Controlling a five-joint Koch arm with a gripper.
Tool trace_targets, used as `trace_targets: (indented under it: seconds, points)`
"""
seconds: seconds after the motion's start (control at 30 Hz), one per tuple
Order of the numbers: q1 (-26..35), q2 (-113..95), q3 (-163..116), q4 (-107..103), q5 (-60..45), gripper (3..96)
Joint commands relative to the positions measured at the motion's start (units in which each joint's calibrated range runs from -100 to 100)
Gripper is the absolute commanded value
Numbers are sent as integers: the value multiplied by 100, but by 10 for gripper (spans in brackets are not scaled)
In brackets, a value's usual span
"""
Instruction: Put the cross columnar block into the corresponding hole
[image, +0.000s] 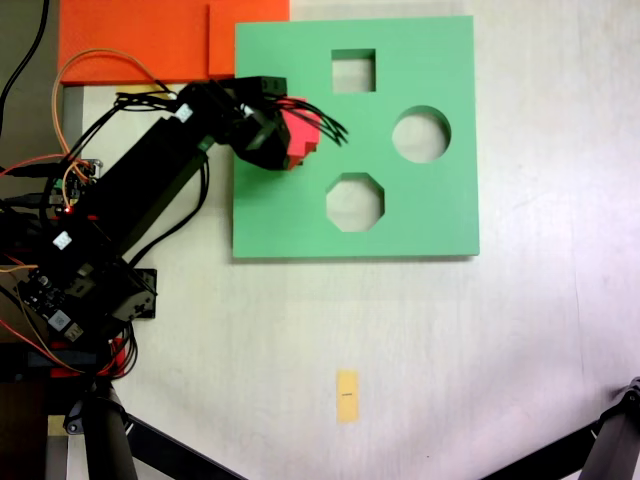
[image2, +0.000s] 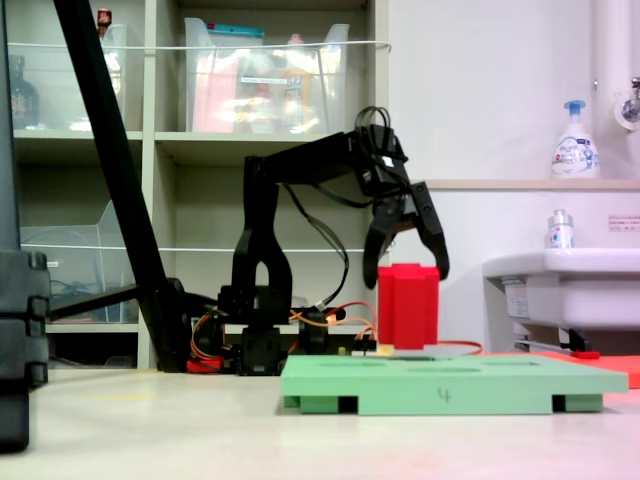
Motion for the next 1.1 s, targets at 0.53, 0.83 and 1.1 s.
trace_targets:
  seconds: [0.53, 0.83, 1.1]
  points:
    - [-15, 329, 680, 48, -122, 338]
    - [-54, 441, 770, 28, -210, 338]
    - [-93, 357, 770, -68, -210, 338]
